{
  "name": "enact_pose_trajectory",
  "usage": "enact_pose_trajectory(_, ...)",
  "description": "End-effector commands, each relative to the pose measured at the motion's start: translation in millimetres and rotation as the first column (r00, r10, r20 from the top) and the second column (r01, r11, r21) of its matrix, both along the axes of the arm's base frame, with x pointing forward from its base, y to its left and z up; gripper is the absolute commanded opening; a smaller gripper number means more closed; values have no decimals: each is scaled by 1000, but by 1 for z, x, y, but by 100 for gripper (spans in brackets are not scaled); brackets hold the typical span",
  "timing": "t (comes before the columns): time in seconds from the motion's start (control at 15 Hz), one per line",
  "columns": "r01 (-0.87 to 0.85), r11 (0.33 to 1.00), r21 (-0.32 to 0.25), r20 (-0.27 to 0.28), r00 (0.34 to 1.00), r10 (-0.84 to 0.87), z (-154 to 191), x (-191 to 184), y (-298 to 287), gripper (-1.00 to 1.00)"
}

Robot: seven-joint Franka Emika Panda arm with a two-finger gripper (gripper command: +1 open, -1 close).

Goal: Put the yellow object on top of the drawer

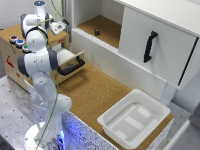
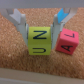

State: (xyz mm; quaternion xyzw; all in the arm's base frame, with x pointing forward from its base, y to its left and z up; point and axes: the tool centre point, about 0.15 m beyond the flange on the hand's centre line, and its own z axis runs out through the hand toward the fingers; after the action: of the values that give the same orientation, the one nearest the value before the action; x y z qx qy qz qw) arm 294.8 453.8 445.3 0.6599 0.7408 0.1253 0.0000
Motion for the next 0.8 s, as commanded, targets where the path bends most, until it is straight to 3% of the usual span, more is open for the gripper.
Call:
enact_pose_trajectory(0.0, 23, 986, -164, -49, 998, -31, -1, -8, 41, -100)
enact_pose_trajectory(0.13, 36, 984, -175, -50, 998, -46, -3, -9, 44, -100)
enact_pose_trajectory(0.2, 47, 982, -182, -49, 997, -57, -2, -9, 45, 100)
enact_pose_trajectory(0.73, 85, 988, -125, 12, 996, -84, 52, -16, 41, 100)
